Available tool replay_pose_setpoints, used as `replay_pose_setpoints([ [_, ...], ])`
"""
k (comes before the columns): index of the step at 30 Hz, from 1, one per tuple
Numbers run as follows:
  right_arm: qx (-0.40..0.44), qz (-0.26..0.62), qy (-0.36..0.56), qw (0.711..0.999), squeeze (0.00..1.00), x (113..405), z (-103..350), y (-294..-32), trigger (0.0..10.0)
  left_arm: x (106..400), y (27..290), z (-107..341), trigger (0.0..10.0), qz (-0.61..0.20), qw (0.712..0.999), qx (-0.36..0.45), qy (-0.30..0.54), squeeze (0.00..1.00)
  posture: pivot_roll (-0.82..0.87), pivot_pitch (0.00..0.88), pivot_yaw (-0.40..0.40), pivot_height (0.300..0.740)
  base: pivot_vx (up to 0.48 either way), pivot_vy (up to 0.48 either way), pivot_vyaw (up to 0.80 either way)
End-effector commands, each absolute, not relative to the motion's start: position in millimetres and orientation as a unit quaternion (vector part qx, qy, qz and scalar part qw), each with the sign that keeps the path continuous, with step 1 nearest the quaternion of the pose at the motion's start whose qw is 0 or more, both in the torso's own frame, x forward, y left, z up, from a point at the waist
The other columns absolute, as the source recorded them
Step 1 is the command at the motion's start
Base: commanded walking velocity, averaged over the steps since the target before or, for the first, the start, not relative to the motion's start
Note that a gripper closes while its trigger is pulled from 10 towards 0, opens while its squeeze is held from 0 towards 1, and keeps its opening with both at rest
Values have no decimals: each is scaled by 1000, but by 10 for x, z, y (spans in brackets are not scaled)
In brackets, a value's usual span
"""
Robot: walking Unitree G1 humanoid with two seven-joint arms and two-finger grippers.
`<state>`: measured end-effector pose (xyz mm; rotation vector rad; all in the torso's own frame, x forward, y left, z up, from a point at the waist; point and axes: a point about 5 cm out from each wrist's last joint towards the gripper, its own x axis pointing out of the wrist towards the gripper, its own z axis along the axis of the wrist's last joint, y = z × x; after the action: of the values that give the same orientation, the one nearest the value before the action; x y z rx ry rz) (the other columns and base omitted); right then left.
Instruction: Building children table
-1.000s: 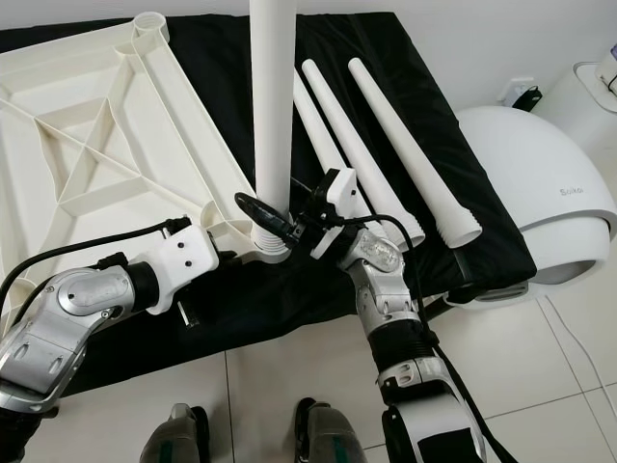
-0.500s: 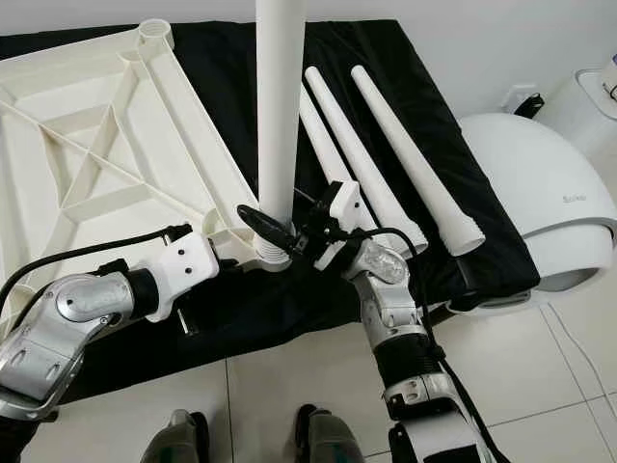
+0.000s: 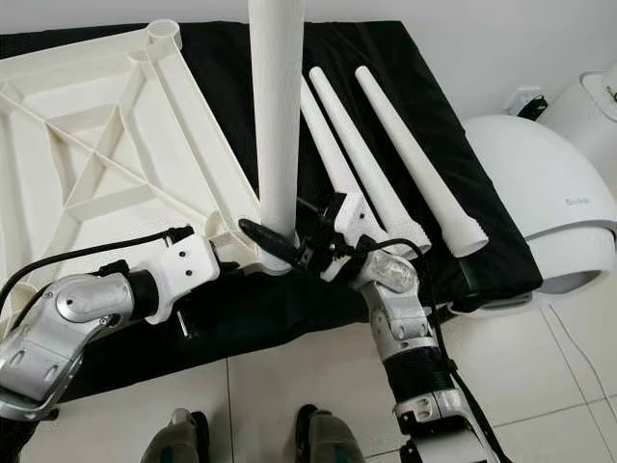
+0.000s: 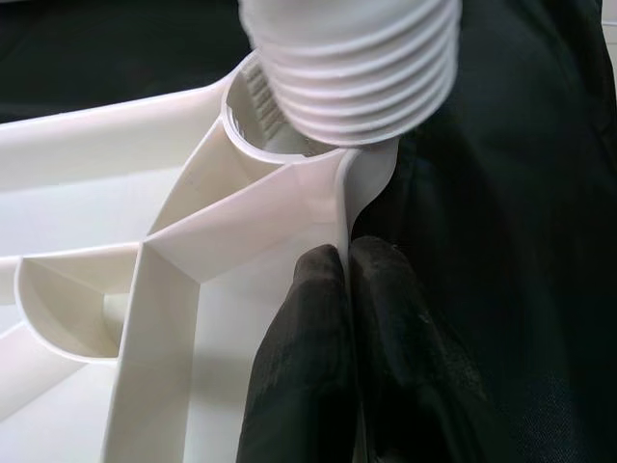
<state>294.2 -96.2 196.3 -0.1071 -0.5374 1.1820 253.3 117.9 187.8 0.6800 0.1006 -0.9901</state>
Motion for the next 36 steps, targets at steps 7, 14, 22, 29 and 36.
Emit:
replay_pose_setpoints([
  [7,-51,559,-218,798,0,2895,1828,-965,10000,2557,1290,1819,10000,-439,835,324,74,0,99,267,-15,740,0,0,0],
  [14,-44,528,-230,816,0,3019,1902,-986,10000,2559,1287,1827,10000,-440,834,325,74,0,100,270,-14,740,0,0,0],
  [22,-26,514,-225,827,0,3075,1911,-958,10000,2557,1284,1837,10000,-439,835,324,73,0,104,272,-16,740,0,0,0],
  [29,-20,516,-218,828,0,3138,1865,-874,10000,2551,1286,1847,10000,-438,835,324,73,0,112,274,-17,740,0,0,0],
  [36,-21,518,-202,831,0,3160,1791,-885,10000,2539,1299,1862,10000,-435,837,325,73,0,116,278,-20,740,0,0,0],
])
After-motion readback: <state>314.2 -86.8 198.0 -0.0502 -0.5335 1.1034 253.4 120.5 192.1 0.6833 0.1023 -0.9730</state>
